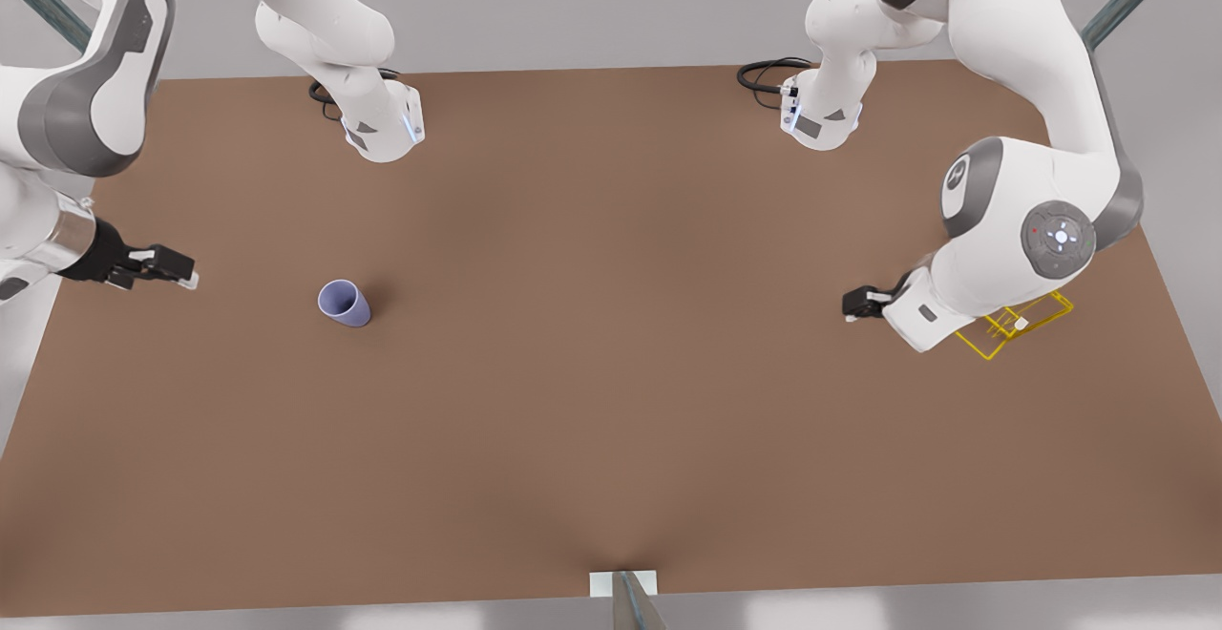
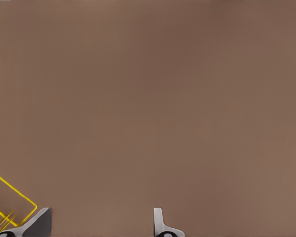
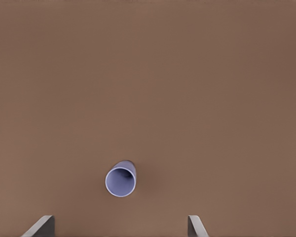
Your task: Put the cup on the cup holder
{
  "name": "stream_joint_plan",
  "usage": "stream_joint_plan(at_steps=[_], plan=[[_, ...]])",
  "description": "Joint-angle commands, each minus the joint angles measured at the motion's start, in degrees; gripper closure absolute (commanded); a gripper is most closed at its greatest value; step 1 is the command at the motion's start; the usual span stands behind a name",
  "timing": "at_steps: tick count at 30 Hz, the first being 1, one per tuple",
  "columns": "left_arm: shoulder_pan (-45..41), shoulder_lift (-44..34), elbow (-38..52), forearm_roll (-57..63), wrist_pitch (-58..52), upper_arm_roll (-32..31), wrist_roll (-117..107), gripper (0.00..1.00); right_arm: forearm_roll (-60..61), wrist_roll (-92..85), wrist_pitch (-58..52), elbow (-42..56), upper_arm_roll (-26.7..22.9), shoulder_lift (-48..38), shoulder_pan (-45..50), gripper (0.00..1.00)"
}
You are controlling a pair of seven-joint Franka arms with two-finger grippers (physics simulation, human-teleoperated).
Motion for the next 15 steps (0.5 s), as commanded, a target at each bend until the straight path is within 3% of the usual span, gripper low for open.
stream_joint_plan(at_steps=[1, 6, 13, 15], plan=[[-0.10, 0.23, 0.42, 0.52, 4.25, -0.09, -8.00, 0.00, 0.11, -4.66, 2.42, -0.04, 0.03, -0.12, 0.25, 0.00], [-0.27, 0.49, -0.81, 2.98, 4.25, -0.71, -7.47, 0.00, 0.11, -4.66, 3.65, -0.30, 0.03, 0.93, 0.69, 0.00], [1.31, 3.04, -1.17, 6.41, 0.39, -0.53, -4.57, 0.00, 0.28, -4.66, 9.28, -1.18, 1.70, 10.34, 2.01, 0.00], [1.84, 3.04, -1.08, 5.00, -0.93, -0.45, -4.75, 0.00, 0.28, -4.57, 15.42, -7.76, 2.23, 11.48, 1.66, 0.00]])
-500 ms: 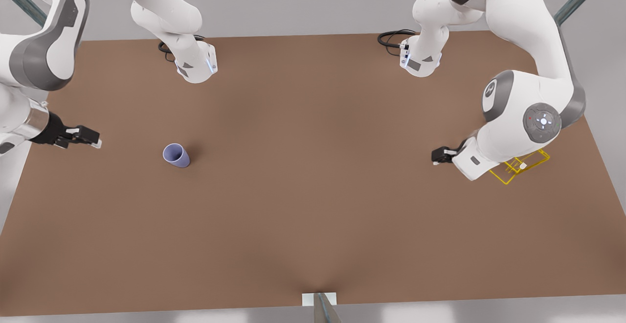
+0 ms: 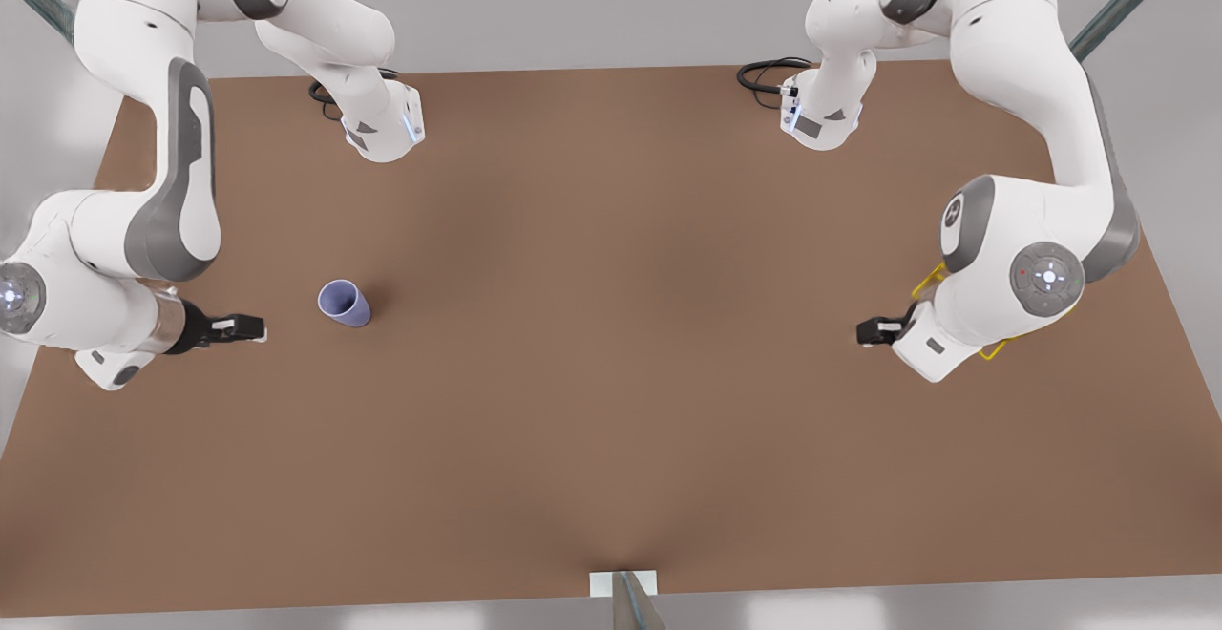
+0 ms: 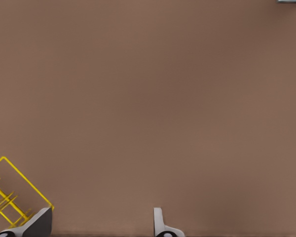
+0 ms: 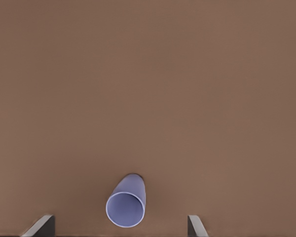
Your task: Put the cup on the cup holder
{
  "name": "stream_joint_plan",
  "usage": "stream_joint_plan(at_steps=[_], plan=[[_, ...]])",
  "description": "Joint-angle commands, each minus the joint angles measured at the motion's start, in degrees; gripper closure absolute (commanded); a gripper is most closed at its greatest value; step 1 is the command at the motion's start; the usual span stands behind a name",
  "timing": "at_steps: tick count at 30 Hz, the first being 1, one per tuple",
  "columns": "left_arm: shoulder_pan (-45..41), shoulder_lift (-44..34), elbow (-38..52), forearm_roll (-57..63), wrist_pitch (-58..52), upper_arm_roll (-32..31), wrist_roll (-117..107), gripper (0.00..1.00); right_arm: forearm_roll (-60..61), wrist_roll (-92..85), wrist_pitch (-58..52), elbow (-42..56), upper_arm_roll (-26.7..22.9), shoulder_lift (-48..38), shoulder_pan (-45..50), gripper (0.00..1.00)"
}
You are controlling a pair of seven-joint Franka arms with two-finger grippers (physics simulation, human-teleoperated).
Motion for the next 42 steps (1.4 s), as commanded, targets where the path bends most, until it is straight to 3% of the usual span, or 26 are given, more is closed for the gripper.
stream_joint_plan(at_steps=[1, 5, 7, 11, 14, 16, 17, 20, 28, 36, 42], plan=[[0.10, 0.10, 0.04, -0.23, -2.20, -0.03, -1.19, 0.00, 0.18, -1.17, 10.20, -4.46, 0.21, 0.53, -0.09, 0.00], [-0.25, 0.19, -0.22, -0.32, -2.28, -0.29, -1.54, 0.00, 3.52, 6.66, 8.27, -6.13, 0.48, 0.18, 1.48, 0.00], [0.19, 1.51, -0.13, -1.37, -2.02, -0.29, -1.55, 0.00, 3.52, 7.45, 14.25, -21.16, 3.99, -12.03, 2.19, 0.00], [0.28, 1.86, -0.22, -1.20, -2.11, -0.20, -1.55, 0.00, 3.43, 12.46, 11.96, -25.81, 5.84, -12.83, 3.69, 0.00], [-0.07, 1.86, -0.22, -1.28, -2.46, -0.20, -1.63, 0.00, 3.52, 12.55, 26.11, -37.15, 7.24, -19.24, 3.42, 0.00], [0.28, 1.86, -0.22, -1.28, -2.46, -0.20, -1.55, 0.00, 3.17, 12.90, 21.36, -35.23, 7.33, -17.84, 3.07, 0.00], [-0.07, 1.86, -0.31, -1.28, -2.55, -0.20, -1.55, 0.00, 2.91, 14.30, 27.42, -39.70, 7.77, -20.03, 3.95, 0.00], [0.10, 1.95, -0.31, -1.37, -2.55, -0.20, -1.46, 0.00, 2.91, 17.20, 33.67, -49.91, 13.74, -29.79, 2.90, 0.00], [-0.34, 0.28, -0.83, -1.28, -2.81, -1.52, -0.93, 0.00, -0.26, 10.88, 34.38, -50.96, 13.92, -24.87, -4.31, 0.00], [-0.34, -0.25, -0.13, -2.86, -0.09, -1.79, -1.37, 0.00, -0.17, 11.67, 41.58, -50.61, 13.93, -19.68, -4.31, 0.00], [-2.35, -8.86, -0.22, 3.29, -6.06, -2.23, -1.46, 0.00, -0.26, 11.58, 43.78, -50.87, 14.01, -17.84, -4.05, 0.00]])
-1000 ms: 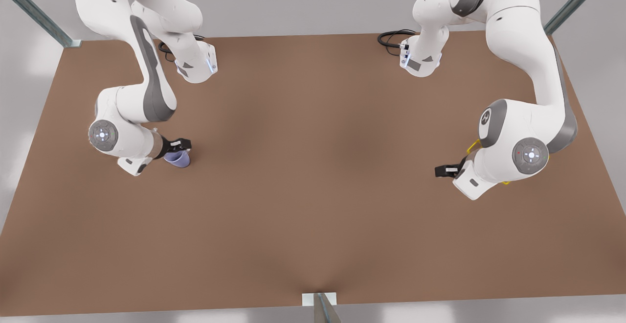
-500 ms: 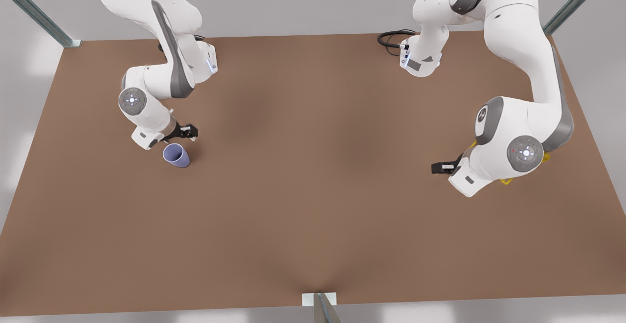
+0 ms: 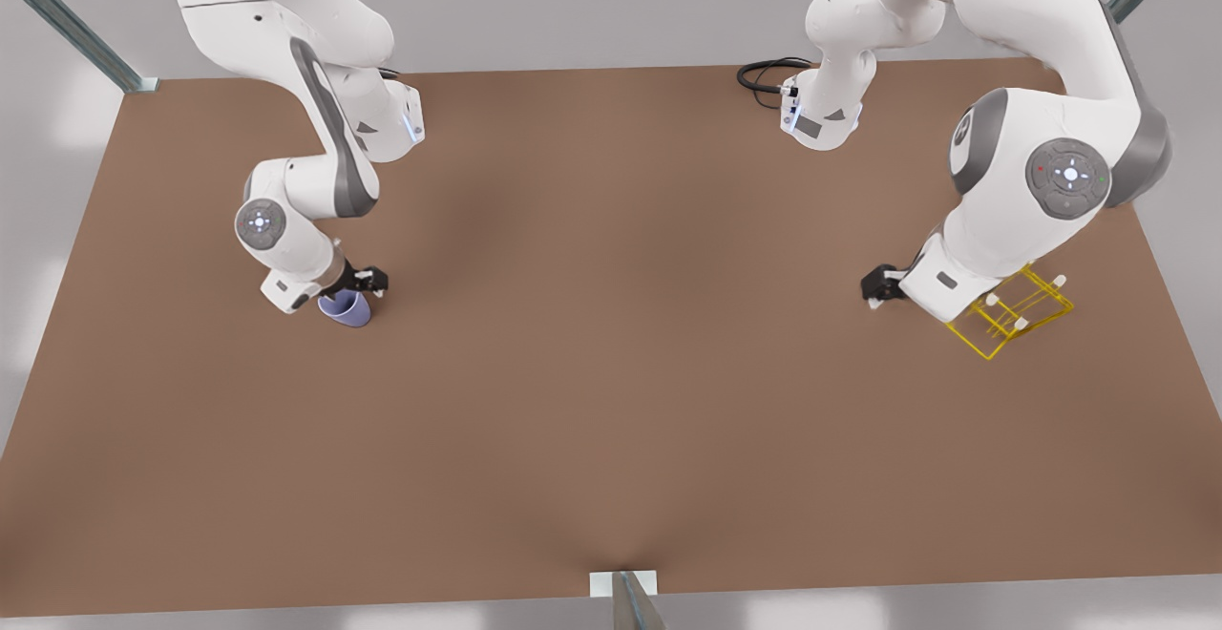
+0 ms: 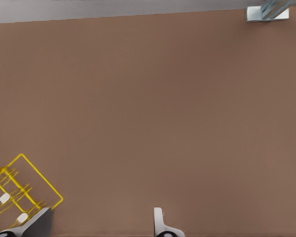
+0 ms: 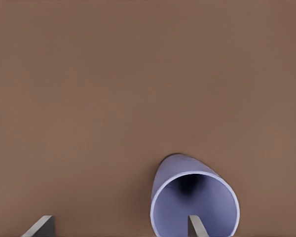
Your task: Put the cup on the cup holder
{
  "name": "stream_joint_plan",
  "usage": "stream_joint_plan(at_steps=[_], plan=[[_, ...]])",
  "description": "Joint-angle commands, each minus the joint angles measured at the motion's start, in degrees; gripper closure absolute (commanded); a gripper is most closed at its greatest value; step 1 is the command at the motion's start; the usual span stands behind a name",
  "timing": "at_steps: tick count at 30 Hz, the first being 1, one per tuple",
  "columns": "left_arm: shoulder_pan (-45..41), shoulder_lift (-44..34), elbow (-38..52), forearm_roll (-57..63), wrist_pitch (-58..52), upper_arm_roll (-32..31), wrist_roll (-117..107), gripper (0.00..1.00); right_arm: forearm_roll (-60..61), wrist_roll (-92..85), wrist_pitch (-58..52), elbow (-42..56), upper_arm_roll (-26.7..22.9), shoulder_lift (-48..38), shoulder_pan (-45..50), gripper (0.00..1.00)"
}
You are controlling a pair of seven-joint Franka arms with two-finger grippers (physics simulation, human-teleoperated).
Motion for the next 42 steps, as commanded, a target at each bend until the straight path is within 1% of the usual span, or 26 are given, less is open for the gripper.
stream_joint_plan(at_steps=[1, 4, 7, 12, 16, 32, 33, 34, 35, 36, 37, 38, 42], plan=[[-1.65, -0.40, -0.27, 1.89, -2.87, -0.03, -2.40, 0.00, 0.07, 0.59, 2.86, -0.01, 0.18, 0.61, -0.31, 0.00], [-3.40, 0.83, -0.54, 1.80, -2.78, 0.05, -6.01, 0.00, 0.07, 0.68, 2.94, -0.09, 0.18, 1.05, -0.40, 0.00], [-3.40, -1.46, 0.08, 3.11, -6.91, -0.03, -7.07, 0.00, -0.20, 0.59, 3.03, -0.27, 0.18, 1.49, -0.31, 0.00], [-4.11, -0.58, -0.19, 4.43, -6.39, -0.03, -7.95, 0.00, -0.28, 0.59, 4.17, -0.88, 0.18, 1.75, -0.40, 0.00], [-4.11, -0.49, -0.36, 4.52, -6.30, -0.03, -7.95, 0.00, -0.28, 0.59, 5.93, -3.17, 0.18, 0.44, -0.49, 0.00], [-4.99, -0.49, -0.36, 4.09, -6.56, 0.05, -8.47, 0.00, -0.28, 0.59, 8.75, -4.40, 0.18, 1.32, -0.31, 0.00], [-5.60, -0.23, -0.19, 3.82, -6.65, -1.00, -8.12, 0.00, -0.28, 0.59, 8.75, -4.40, 0.18, 1.40, -0.40, 0.00], [-5.51, -0.49, -0.10, -0.48, -10.50, -1.70, -6.98, 0.00, -0.28, 0.68, 8.75, -4.40, 0.18, 1.49, -0.40, 0.00], [-5.69, -1.02, -0.01, -3.65, -17.19, -2.67, -5.31, 0.00, -0.28, 0.68, 8.83, -4.40, 0.18, 1.75, -0.40, 0.00], [-5.51, -1.28, 0.08, -3.83, -24.92, -5.57, -6.10, 0.00, -0.28, 0.59, 9.62, -4.40, 0.18, 2.02, -0.49, 0.00], [-5.34, -1.37, -0.01, -4.09, -29.75, -6.01, -5.93, 0.00, -0.28, 0.59, 9.71, -4.40, 0.18, 2.28, -0.49, 0.00], [-5.07, -1.37, -0.10, -3.74, -31.43, -6.80, -6.45, 0.00, -0.28, 0.59, 9.98, -4.40, 0.18, 2.54, -0.49, 0.00], [-3.58, -0.93, -0.19, -3.56, -31.08, -6.19, -6.63, 0.00, -0.46, 0.59, 10.68, -4.40, 0.18, 3.25, -0.49, 0.00]])
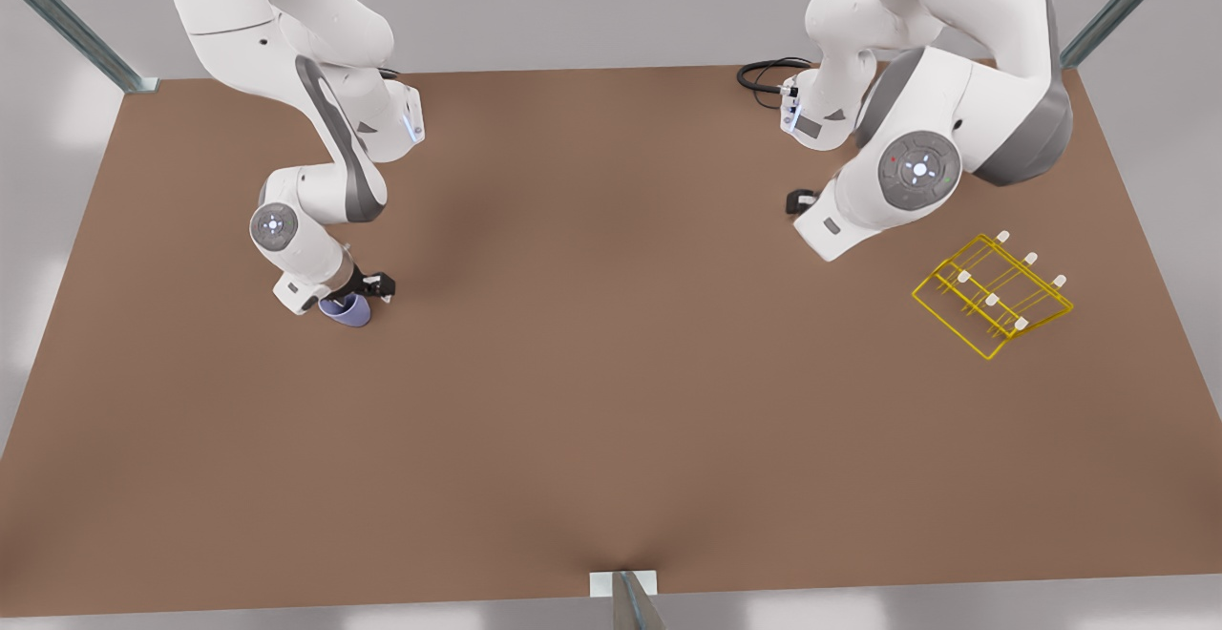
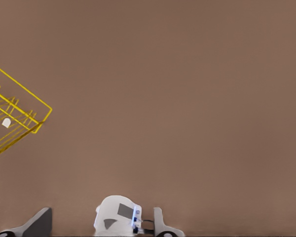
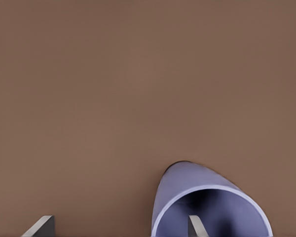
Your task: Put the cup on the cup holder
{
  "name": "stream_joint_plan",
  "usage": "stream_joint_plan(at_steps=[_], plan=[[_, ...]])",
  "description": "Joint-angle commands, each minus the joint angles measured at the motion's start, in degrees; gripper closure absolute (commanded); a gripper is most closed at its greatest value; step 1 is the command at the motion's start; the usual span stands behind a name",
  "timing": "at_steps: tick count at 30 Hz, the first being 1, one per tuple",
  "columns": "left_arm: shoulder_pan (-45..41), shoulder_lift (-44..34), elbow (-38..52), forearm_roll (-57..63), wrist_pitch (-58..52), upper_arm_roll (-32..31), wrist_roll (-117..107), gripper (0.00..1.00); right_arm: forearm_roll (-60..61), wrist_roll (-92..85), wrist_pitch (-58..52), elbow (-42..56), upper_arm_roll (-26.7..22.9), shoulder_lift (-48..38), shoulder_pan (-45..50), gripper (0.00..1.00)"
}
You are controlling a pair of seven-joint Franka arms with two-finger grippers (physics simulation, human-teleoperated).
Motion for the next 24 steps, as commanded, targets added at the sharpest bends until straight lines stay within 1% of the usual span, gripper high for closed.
stream_joint_plan(at_steps=[1, 12, 15, 21, 22, 23, 24], plan=[[0.13, -0.02, -0.09, -0.46, -6.81, -0.03, -0.21, 0.00, -0.06, -0.36, 0.90, 0.02, 0.04, 0.08, 0.13, 0.00], [-0.49, 0.06, 0.08, -0.37, -6.90, -0.20, -1.18, 0.00, -1.11, -0.27, 2.04, 0.02, 0.04, 1.92, -0.13, 0.00], [-1.10, -0.11, 0.08, -0.81, -7.16, -0.99, -3.46, 0.00, -2.78, -0.27, 3.44, -0.42, 0.04, 3.06, -1.89, 0.00], [-0.75, -0.11, -0.35, -0.90, -7.34, -1.26, -3.73, 0.00, -3.22, -0.27, 6.43, -1.30, 0.04, 5.09, -1.98, 0.00], [-1.01, -0.11, -0.44, -0.90, -7.34, -1.17, -3.73, 0.00, -3.22, -0.27, 6.43, -1.38, 0.04, 5.09, -1.98, 0.09], [-1.10, -0.11, -0.53, -0.90, -7.34, -1.17, -3.73, 0.00, -3.22, -0.27, 6.43, -1.65, 0.04, 5.00, -2.50, 0.47], [-1.10, -0.11, -0.53, -0.81, -7.34, -1.17, -3.73, 0.00, -3.48, -0.27, 6.35, -1.82, 0.04, 4.74, -3.03, 0.70]])
